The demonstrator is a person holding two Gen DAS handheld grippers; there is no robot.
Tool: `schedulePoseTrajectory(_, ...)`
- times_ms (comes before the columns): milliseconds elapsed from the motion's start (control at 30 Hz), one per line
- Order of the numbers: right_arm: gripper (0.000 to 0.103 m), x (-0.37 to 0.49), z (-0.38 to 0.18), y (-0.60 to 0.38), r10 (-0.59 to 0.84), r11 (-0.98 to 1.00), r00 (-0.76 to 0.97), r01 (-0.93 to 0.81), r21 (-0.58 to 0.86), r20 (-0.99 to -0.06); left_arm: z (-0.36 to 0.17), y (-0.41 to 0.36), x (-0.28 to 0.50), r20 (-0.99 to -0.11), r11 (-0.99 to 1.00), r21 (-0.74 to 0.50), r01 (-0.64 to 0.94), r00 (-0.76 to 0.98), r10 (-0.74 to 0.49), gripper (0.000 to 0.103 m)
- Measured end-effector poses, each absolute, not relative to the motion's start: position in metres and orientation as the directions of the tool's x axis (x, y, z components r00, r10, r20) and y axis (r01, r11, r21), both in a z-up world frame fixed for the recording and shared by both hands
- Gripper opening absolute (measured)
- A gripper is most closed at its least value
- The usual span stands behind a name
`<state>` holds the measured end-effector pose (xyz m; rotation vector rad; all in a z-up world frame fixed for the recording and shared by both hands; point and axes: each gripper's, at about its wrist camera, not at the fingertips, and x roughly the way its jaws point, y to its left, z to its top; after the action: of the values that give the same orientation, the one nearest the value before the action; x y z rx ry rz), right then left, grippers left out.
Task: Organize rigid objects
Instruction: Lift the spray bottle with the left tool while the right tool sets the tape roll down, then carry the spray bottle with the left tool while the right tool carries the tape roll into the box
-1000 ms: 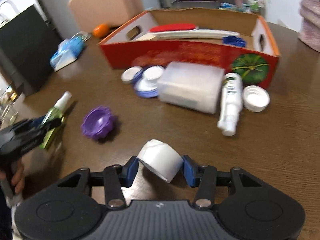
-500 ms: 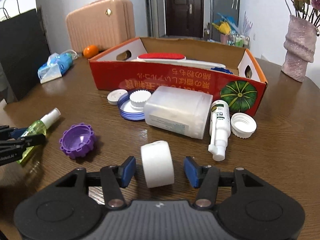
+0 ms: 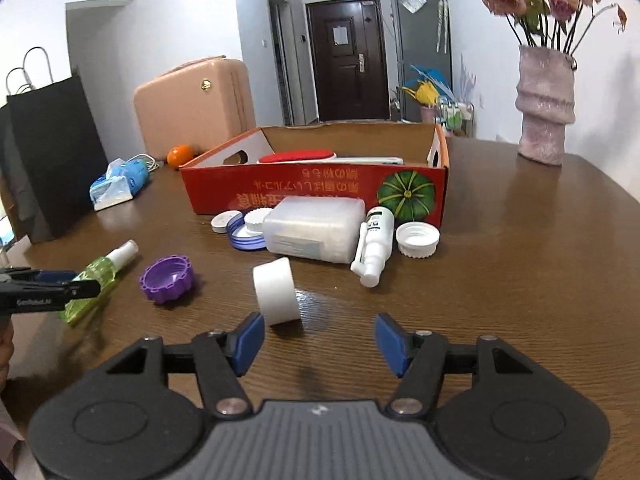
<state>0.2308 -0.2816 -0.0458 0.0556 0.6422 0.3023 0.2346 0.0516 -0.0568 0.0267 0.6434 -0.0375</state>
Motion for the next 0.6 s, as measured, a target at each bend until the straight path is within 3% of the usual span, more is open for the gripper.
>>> schedulePoseTrajectory(200,0.064,0.236,-0.049,-0.267,0.287,0.956,0.772,-0.272,0.113,-0.567,-0.061,0.052,0.237,-0.616,0.997,-0.014,0.07,0.785,-0.063,0.061)
schedulePoseTrajectory(300,0.064,0.244,-0.054,-0.252,0.283,0.956,0.773,-0.277,0.098,-0.568,-0.063,0.054,0.243,-0.623,0.997,-0.027,0.072,0.778,-0.073,0.052)
schedulePoseTrajectory(433,0.061,0.257,-0.055,-0.236,0.268,0.959,0.785,-0.273,0.076,-0.559,-0.063,0.052,0.253,-0.625,0.994,-0.03,0.104,0.774,-0.1,0.031)
schedulePoseTrajectory(467,0.059,0.26,-0.055,-0.233,0.265,0.96,0.785,-0.269,0.077,-0.56,-0.063,0.051,0.255,-0.626,0.994,-0.026,0.11,0.773,-0.102,0.031)
schedulePoseTrajectory(500,0.048,0.262,-0.054,-0.232,0.261,0.962,0.787,-0.263,0.079,-0.559,-0.063,0.05,0.258,-0.627,0.993,-0.025,0.119,0.772,-0.108,0.031)
schedulePoseTrajectory(533,0.03,0.264,-0.054,-0.231,0.262,0.962,0.787,-0.258,0.088,-0.559,-0.063,0.049,0.259,-0.628,0.992,-0.027,0.123,0.77,-0.113,0.031)
schedulePoseTrajectory(567,0.024,0.265,-0.053,-0.232,0.273,0.96,0.779,-0.26,0.105,-0.564,-0.062,0.049,0.26,-0.63,0.992,-0.037,0.125,0.768,-0.12,0.031)
schedulePoseTrajectory(600,0.024,0.265,-0.052,-0.234,0.296,0.954,0.767,-0.262,0.144,-0.57,-0.062,0.049,0.262,-0.631,0.99,-0.049,0.13,0.764,-0.132,0.031)
